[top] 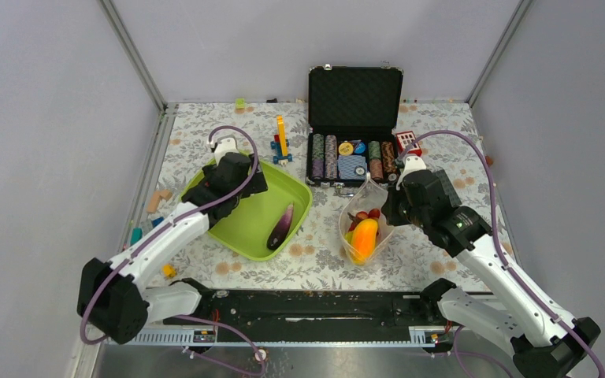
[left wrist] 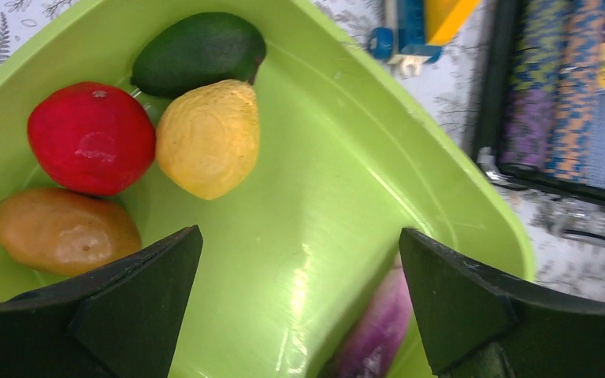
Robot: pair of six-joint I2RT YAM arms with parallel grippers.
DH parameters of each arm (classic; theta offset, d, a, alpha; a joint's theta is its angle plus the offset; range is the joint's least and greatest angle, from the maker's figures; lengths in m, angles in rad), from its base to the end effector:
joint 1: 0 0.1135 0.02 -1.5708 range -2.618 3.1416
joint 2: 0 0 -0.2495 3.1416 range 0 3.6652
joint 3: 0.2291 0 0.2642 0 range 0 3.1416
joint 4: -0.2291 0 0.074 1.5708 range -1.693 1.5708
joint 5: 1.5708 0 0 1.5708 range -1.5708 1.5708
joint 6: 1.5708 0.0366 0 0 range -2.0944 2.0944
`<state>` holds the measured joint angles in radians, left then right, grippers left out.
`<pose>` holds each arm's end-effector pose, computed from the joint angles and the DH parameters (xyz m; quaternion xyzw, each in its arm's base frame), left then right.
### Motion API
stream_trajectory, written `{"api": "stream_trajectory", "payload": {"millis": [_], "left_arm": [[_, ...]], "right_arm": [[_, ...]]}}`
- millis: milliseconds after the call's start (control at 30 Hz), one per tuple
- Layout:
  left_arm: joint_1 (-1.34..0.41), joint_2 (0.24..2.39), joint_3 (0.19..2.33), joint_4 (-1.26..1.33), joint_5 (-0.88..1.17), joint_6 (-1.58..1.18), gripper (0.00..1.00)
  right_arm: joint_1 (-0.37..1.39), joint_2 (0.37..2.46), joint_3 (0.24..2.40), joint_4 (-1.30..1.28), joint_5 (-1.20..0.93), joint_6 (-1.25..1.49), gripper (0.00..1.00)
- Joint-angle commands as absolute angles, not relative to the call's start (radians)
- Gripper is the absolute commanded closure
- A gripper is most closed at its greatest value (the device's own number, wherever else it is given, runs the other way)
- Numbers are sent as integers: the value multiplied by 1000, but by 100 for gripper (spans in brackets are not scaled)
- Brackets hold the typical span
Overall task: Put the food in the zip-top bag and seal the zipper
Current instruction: Pick up the fake fruit from the bin.
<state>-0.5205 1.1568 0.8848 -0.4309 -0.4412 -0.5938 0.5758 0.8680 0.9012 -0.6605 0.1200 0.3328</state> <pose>0.2379 -0.1184 0.2614 -0.1244 0.8814 -0.0484 0.4532 0.1728 0.1070 0.3076 -0.0807 0.8859 0.1511 0.4311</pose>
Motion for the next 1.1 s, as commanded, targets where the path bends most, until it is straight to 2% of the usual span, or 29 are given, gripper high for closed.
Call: {"api": "stream_trajectory", "payload": {"millis": [0,433,1067], "left_arm": [[-464,1245,881,-328,-448,-517,1],[-396,1485,942,-200,-516,-474,1],[-352,1589,959,-167,-474,-523,1]], "right_arm": [[579,831,885,-566,112,293,98],[579,845,863,-532,118,309,98],[580,765,809,-481,101,329,98]]}}
